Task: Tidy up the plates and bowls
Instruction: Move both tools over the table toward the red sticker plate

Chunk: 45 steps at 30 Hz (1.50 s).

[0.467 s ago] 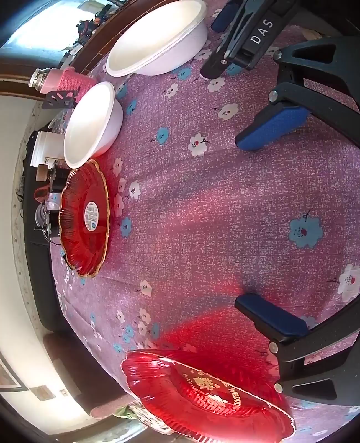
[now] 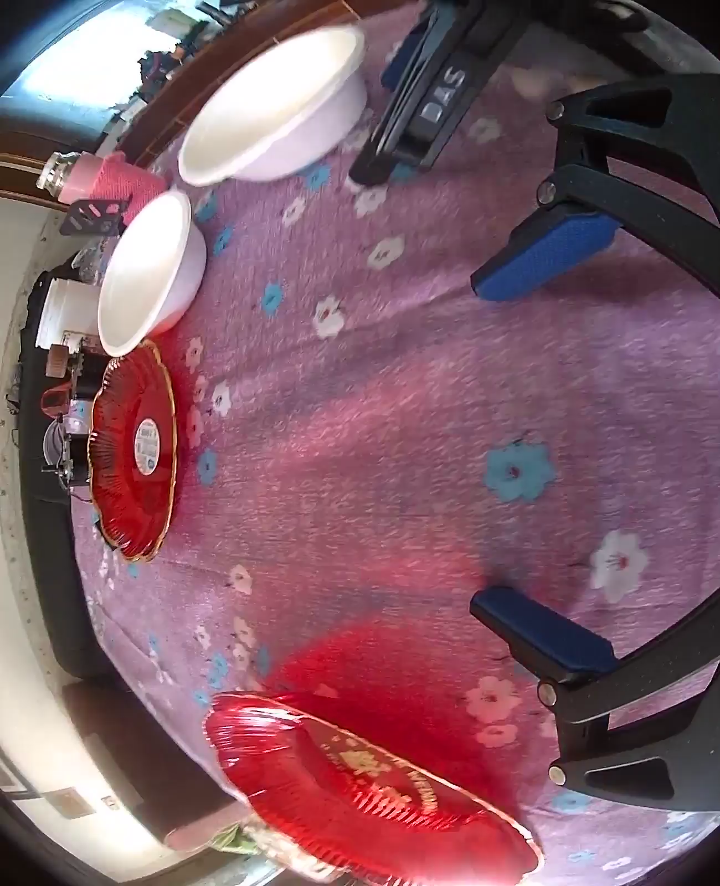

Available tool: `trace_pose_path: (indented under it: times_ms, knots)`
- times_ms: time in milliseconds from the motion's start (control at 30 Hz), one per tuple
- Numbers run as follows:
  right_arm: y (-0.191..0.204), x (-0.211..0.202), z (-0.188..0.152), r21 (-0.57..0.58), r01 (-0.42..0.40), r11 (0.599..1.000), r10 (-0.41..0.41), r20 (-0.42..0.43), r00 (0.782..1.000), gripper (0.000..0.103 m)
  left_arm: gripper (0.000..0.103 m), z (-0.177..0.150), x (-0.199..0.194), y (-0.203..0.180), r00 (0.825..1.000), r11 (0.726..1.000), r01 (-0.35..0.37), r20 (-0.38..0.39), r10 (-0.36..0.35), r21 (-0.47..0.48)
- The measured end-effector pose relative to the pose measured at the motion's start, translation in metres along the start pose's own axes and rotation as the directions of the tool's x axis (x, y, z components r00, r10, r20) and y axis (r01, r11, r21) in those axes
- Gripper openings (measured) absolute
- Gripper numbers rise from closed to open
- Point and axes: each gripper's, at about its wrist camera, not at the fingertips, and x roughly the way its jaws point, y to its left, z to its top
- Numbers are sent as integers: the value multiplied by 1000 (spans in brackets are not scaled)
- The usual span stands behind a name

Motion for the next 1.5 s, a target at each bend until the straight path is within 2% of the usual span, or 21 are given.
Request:
trace_pose_path:
  times_ms: [100,167,300,400,467,533,600,667,700,733,800,867,900,1000,1167,1267,1367,1400,1467,1500]
  knots:
    - [2,-3,-3,-4,2,1000,-2,-37,999,102,103,-7,-29,9,997,998,50,66,-48,-35]
    - [2,-7,-6,-19,-12,1000,11,-57,998,102,103,-11,-56,14,989,999,41,146,-35,-34]
    - [-2,-17,-21,-40,-27,999,23,-78,997,102,103,-25,-118,29,943,999,-28,331,36,-27]
    - [-3,-24,-30,-53,-35,998,31,-83,996,102,103,-19,-147,43,937,999,34,349,-30,-5]
    - [-5,-28,-36,-58,-42,997,36,-86,996,102,103,-21,-167,55,924,995,95,372,-90,4]
    - [-7,-34,-42,-63,-57,996,51,-103,993,102,103,-19,-190,63,898,995,97,432,-79,-19]
    - [-10,-46,-48,-53,-79,995,74,-95,993,102,103,-21,-214,69,859,994,105,507,-70,-39]
    - [-9,-70,-51,-68,-79,995,77,-27,997,102,103,-22,-238,81,801,990,118,596,-50,-76]
    - [-8,-85,-50,-80,-77,994,79,20,997,102,103,-24,-248,85,787,988,129,615,-49,-86]
    - [-7,-102,-50,-91,-78,993,85,74,994,102,103,-21,-254,90,782,985,144,621,-56,-93]
    - [-9,-138,-46,-93,-100,991,117,200,973,102,103,-14,-261,98,789,981,168,610,-74,-98]
    - [-11,-173,-41,-99,-137,986,162,317,935,102,103,-8,-266,108,792,975,191,605,-84,-115]
    - [-8,-184,-32,-103,-172,980,197,344,918,102,103,-3,-271,113,792,974,189,606,-77,-122]
    - [-5,-204,-8,-126,-286,950,312,311,898,102,103,-5,-284,113,777,981,157,627,-53,-112]
    - [5,-231,21,-193,-269,944,323,359,876,102,103,16,-300,109,765,994,75,644,-6,-80]
    - [7,-231,37,-189,-324,927,372,341,864,102,103,35,-301,106,769,996,57,639,-5,-61]
    - [15,-218,52,-167,-390,906,423,310,852,102,103,60,-292,103,778,997,46,628,0,-57]
    - [18,-211,56,-157,-413,897,442,295,847,102,103,70,-285,104,788,997,45,616,7,-68]
    - [27,-192,59,-134,-454,881,474,255,843,102,103,86,-267,109,818,994,63,575,-3,-84]
    - [32,-180,59,-119,-473,873,488,234,841,102,103,94,-253,110,839,992,82,544,-19,-91]
